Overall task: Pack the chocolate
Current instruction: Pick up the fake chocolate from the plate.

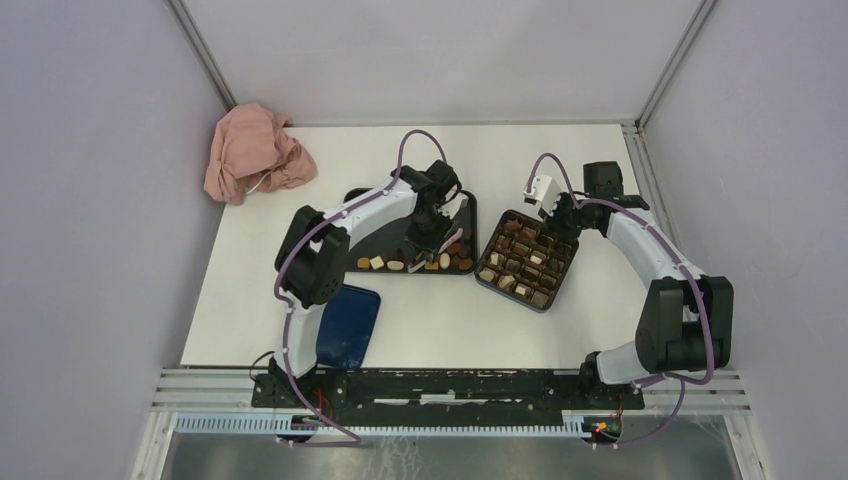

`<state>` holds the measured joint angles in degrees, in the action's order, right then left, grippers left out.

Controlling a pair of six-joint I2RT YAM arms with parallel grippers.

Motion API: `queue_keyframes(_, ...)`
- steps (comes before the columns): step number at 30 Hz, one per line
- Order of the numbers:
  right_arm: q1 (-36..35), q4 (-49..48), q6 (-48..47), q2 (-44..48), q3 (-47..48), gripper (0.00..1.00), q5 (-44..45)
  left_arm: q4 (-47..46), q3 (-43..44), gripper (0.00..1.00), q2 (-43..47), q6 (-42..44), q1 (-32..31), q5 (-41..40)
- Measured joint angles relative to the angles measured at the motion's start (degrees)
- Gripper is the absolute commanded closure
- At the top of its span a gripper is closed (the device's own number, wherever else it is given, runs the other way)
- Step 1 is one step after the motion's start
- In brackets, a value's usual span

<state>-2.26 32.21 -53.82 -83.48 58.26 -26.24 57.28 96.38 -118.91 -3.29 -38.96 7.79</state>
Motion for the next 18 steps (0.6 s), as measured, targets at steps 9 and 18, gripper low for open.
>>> queue_keyframes(9,0.0,0.0,0.0,-0.17,0.0,0.98,0.0,0.26,0.15,0.58,-0.02,0.0,0.0,1.46)
queue_keyframes(18,0.0,0.04,0.0,-0.55,0.0,0.98,0.0,1.11,0.44,0.58,-1.46,0.0,0.0,1.46)
